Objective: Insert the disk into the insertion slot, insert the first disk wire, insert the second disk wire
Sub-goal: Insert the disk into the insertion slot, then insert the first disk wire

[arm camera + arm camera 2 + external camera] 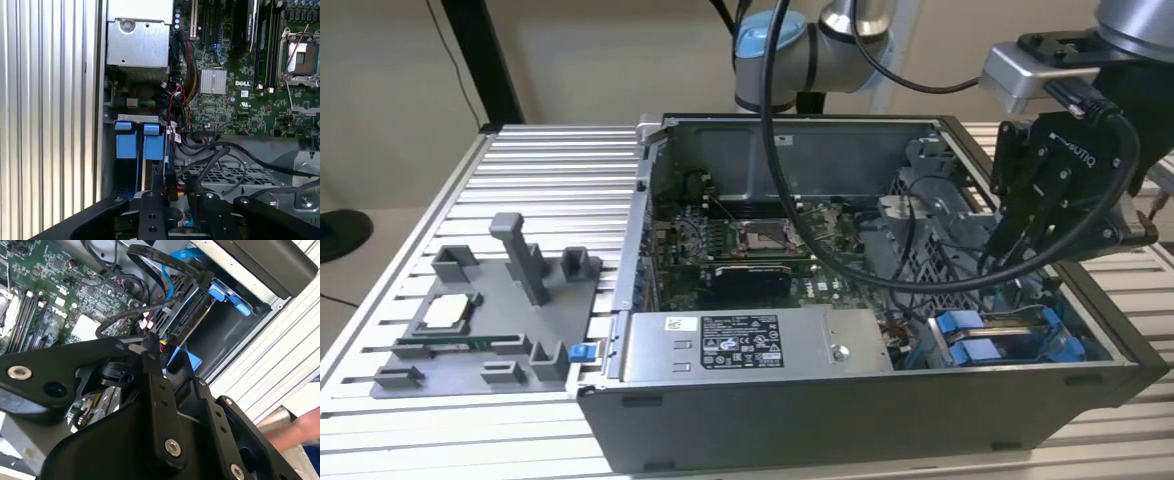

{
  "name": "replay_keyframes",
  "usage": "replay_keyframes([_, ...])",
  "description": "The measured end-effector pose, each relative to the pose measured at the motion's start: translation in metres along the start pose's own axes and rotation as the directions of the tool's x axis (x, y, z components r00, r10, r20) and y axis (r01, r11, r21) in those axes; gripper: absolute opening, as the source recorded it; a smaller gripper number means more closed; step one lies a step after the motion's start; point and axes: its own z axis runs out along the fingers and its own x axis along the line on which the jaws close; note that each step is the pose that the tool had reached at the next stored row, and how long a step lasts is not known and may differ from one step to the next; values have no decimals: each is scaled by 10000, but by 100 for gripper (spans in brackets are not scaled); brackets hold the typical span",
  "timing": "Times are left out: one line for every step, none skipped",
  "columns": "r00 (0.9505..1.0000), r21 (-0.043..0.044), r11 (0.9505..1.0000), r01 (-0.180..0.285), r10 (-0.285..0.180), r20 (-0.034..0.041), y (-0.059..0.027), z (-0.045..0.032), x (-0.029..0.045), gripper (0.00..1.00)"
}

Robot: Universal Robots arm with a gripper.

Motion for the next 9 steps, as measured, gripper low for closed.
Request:
replay_keyframes([10000, 2, 10000, 10, -10, 71, 0, -10, 0, 100])
replay_keyframes([9999, 6, 10000, 19, -19, 163, 0, -21, 0, 100])
replay_keyframes([9996, 10, 10000, 23, -24, 266, 1, -25, 3, 100])
replay_keyframes([9994, 13, 10000, 26, -26, 353, 1, -25, 11, 100])
replay_keyframes([9990, 16, 10000, 27, -28, 438, 1, -26, 24, 100])
replay_keyframes([9987, 18, 10000, 29, -30, 517, 1, -27, 41, 100])
replay_keyframes([9982, 20, 10000, 29, -30, 594, 2, -28, 60, 100])
replay_keyframes([9978, 22, 10000, 30, -32, 664, 3, -28, 82, 100])
replay_keyframes([9973, 24, 10000, 31, -32, 730, 4, -29, 106, 100])
